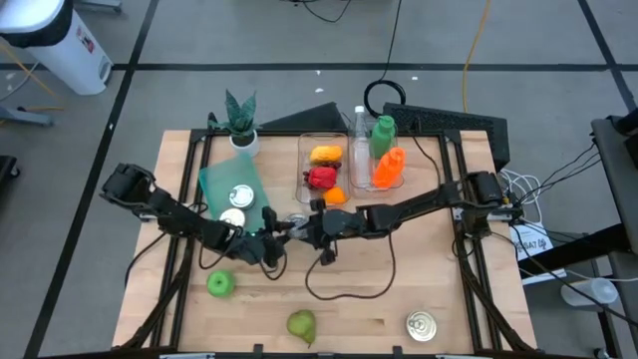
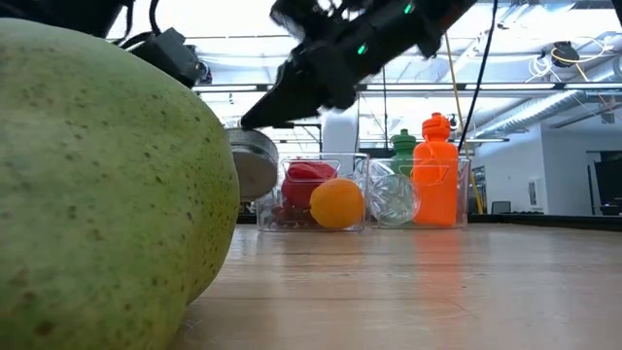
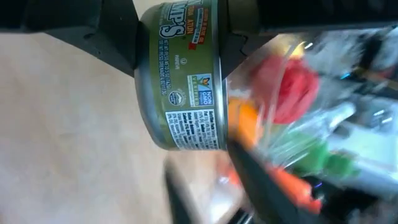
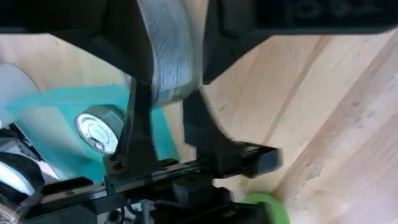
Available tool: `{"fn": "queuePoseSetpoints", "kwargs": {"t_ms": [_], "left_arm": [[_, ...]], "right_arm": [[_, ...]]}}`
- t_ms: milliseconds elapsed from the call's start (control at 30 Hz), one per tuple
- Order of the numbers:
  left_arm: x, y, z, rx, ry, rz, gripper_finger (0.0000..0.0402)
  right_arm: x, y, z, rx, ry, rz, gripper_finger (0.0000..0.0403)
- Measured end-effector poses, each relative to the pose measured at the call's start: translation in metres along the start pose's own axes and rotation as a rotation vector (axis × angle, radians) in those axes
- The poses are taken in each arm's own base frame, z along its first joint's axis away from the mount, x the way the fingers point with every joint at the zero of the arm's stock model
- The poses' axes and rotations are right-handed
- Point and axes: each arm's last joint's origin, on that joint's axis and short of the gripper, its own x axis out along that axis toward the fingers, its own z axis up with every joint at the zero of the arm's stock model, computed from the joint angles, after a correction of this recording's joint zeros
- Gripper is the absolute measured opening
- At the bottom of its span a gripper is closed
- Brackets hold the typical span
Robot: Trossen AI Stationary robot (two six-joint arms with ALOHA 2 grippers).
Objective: Pick & Place Food Item
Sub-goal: Stack the green tuna can on top of the green tuna can in the bin
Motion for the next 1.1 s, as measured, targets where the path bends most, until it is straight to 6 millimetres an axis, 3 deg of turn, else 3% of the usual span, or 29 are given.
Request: {"fn": "queuePoseSetpoints", "kwargs": {"t_ms": [133, 233, 500, 633, 867, 1100], "left_arm": [[-0.013, 0.001, 0.0, 0.046, 0.07, 0.127, 0.0145], [-0.028, 0.007, 0.002, 0.048, 0.117, 0.169, 0.0145], [-0.079, 0.049, 0.008, -0.088, 0.314, 0.187, 0.0145], [-0.094, 0.063, 0.0, -0.193, 0.478, 0.138, 0.0145], [-0.078, 0.064, -0.015, -0.3, 0.674, 0.111, 0.0145], [-0.052, 0.069, -0.033, -0.375, 0.897, 0.154, 0.0145]], "right_arm": [[-0.022, 0.007, 0.017, -0.01, -0.03, 0.031, 0.0162], [-0.037, 0.017, 0.016, -0.019, -0.043, 0.049, 0.0169], [-0.079, 0.049, -0.017, -0.017, -0.108, 0.006, 0.0156], [-0.1, 0.056, -0.034, 0.018, -0.205, 0.001, 0.0146], [-0.127, 0.051, -0.043, 0.058, -0.342, -0.027, 0.0135], [-0.132, 0.05, -0.043, 0.076, -0.348, -0.025, 0.0128]]}}
